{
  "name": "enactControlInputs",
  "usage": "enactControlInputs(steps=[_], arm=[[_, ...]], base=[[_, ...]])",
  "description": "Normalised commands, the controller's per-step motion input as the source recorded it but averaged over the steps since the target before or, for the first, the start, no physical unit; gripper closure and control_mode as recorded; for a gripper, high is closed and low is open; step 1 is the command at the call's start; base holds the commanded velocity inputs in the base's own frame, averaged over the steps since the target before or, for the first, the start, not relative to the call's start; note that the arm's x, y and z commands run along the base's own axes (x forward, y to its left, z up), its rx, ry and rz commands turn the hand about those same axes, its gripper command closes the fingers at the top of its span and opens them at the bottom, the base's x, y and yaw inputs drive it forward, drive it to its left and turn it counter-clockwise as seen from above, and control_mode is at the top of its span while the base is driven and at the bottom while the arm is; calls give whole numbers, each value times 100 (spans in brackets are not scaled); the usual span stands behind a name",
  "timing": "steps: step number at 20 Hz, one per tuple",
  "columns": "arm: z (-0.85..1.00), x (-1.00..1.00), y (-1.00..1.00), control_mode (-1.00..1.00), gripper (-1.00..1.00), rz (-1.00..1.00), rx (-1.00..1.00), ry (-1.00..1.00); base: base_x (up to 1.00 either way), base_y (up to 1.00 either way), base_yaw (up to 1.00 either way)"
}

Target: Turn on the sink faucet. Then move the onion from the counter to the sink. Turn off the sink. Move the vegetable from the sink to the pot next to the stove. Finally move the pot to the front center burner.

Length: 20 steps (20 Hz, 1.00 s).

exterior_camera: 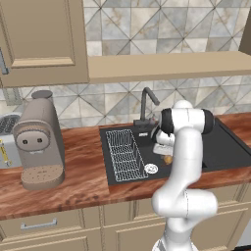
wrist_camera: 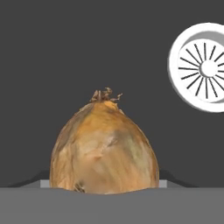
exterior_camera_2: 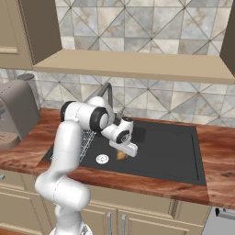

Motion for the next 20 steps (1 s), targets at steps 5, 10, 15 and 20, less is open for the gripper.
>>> enactControlInputs(steps=[5, 10, 15, 20], arm=[[38, -23, -5, -100, 100, 0, 0, -8], [49, -36, -8, -100, 100, 0, 0, -9], [65, -40, -8, -100, 100, 0, 0, -4], [82, -26, -8, -100, 100, 0, 0, 0]], base=[[0, 0, 0], [0, 0, 0], [0, 0, 0], [0, 0, 0]])
